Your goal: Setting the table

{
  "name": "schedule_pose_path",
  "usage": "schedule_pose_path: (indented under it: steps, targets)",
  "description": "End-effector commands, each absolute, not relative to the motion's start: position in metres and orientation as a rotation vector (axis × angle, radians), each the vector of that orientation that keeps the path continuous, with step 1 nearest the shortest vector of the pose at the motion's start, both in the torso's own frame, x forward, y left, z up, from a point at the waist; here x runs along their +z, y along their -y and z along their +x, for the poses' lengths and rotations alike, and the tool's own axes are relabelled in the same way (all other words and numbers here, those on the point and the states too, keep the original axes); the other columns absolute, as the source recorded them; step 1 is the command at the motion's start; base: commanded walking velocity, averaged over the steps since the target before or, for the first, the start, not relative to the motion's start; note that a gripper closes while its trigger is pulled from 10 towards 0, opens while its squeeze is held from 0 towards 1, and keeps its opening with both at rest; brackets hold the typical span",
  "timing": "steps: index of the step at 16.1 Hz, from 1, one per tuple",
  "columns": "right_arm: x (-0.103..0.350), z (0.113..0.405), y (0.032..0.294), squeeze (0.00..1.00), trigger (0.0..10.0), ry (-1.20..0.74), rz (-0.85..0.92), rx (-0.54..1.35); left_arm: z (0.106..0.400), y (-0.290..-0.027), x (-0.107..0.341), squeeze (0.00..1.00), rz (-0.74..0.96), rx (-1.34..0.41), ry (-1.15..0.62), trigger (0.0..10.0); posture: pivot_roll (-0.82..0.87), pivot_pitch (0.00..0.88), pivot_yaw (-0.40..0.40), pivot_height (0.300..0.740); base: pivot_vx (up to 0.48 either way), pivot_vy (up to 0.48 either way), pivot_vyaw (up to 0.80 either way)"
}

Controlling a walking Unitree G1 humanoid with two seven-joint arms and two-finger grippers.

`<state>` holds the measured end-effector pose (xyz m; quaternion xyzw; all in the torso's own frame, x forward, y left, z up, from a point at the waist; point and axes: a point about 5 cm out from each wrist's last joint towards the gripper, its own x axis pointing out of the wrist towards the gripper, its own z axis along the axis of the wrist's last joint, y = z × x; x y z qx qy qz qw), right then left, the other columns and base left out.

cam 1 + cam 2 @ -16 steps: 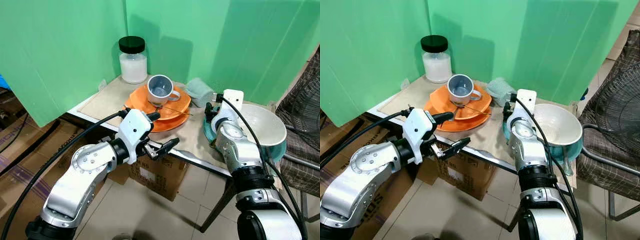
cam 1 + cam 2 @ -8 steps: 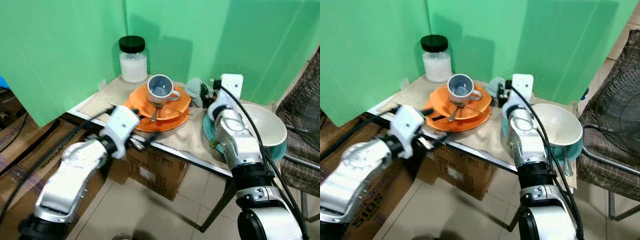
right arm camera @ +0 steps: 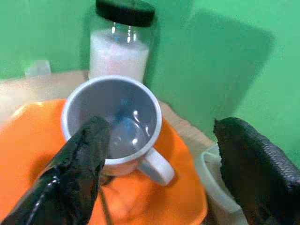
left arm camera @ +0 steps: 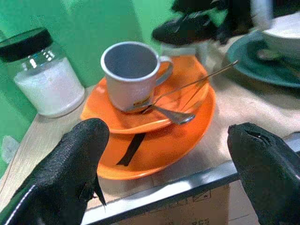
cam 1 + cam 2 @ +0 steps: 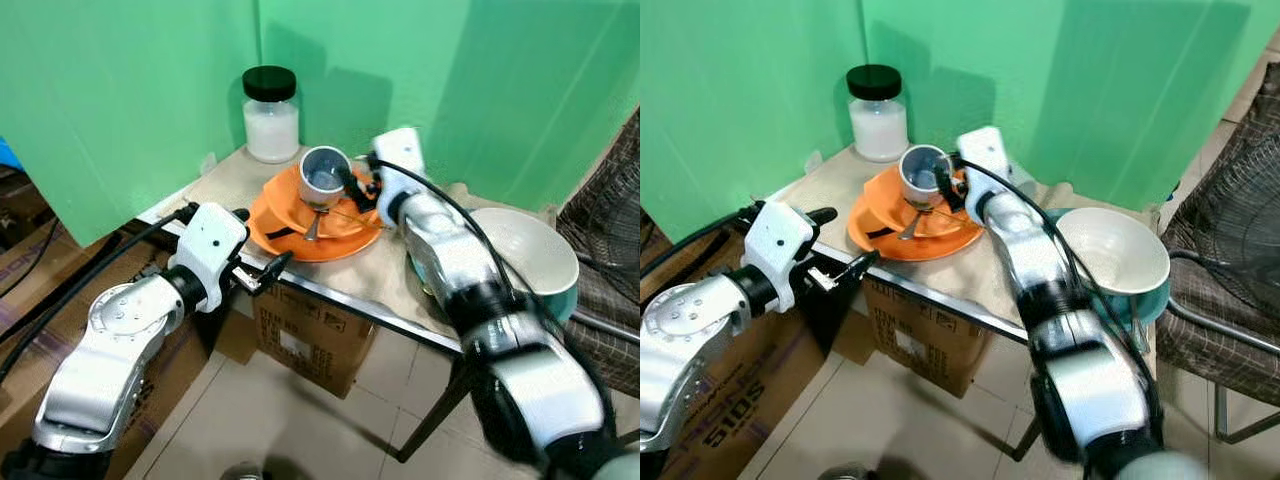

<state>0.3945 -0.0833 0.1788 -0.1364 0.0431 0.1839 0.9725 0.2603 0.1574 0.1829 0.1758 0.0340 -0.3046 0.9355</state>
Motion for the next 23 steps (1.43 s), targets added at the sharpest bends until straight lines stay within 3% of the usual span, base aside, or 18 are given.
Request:
schedule_pose_path:
  steps: [1,2,3,5,6,7,8,9,10,16,18,23]
  targets:
    - [0.183,0.399,0.086,1.00,10.0,-0.084,-0.350,0.348,0.258,-0.157,0.187,1.00,0.359,-0.639,-0.062,10.0,0.18,0.000,-0.053,0.740,0.000,0.000,0.00]
    - [0.186,0.403,0.087,0.75,10.0,-0.093,-0.429,0.325,0.256,-0.156,0.188,1.00,0.361,-0.648,-0.061,10.0,0.18,0.000,-0.051,0.740,0.000,0.000,0.00]
    - [0.188,0.407,0.089,0.00,10.0,-0.106,-0.508,0.309,0.254,-0.156,0.189,1.00,0.363,-0.653,-0.061,10.0,0.18,0.000,-0.050,0.740,0.000,0.000,0.00]
    - [0.190,0.409,0.090,0.00,10.0,-0.112,-0.549,0.290,0.252,-0.156,0.190,1.00,0.362,-0.660,-0.065,10.0,0.18,0.000,-0.047,0.740,0.000,0.000,0.00]
    - [0.192,0.411,0.090,0.00,10.0,-0.114,-0.569,0.273,0.250,-0.155,0.191,0.87,0.363,-0.668,-0.066,10.0,0.18,0.000,-0.046,0.740,0.000,0.000,0.00]
    - [0.193,0.412,0.091,0.00,10.0,-0.119,-0.591,0.265,0.250,-0.154,0.192,0.63,0.363,-0.675,-0.066,10.0,0.18,0.000,-0.043,0.740,0.000,0.000,0.00]
    - [0.191,0.412,0.092,0.00,10.0,-0.129,-0.617,0.257,0.248,-0.152,0.194,0.29,0.356,-0.692,-0.066,10.0,0.18,0.000,-0.040,0.740,0.000,0.000,0.00]
    - [0.187,0.412,0.092,0.00,10.0,-0.153,-0.632,0.262,0.245,-0.150,0.196,0.11,0.349,-0.712,-0.068,10.0,0.18,0.000,-0.030,0.740,0.000,0.000,0.00]
    - [0.184,0.412,0.093,0.00,10.0,-0.173,-0.634,0.257,0.243,-0.149,0.198,0.00,0.345,-0.728,-0.071,10.0,0.18,0.000,-0.022,0.740,0.000,0.000,0.00]
    - [0.179,0.412,0.096,0.00,10.0,-0.195,-0.550,0.219,0.239,-0.147,0.208,0.00,0.336,-0.775,-0.082,10.0,0.18,0.000,0.023,0.740,0.000,0.000,0.00]
    - [0.178,0.411,0.092,0.00,10.0,-0.192,-0.452,0.229,0.234,-0.150,0.210,0.00,0.337,-0.777,-0.092,10.0,0.19,0.009,0.022,0.740,0.000,0.000,0.00]
    - [0.172,0.408,0.088,0.00,10.0,-0.191,-0.529,0.229,0.228,-0.153,0.210,0.00,0.346,-0.768,-0.124,10.0,0.21,0.039,0.018,0.740,0.000,0.000,0.00]
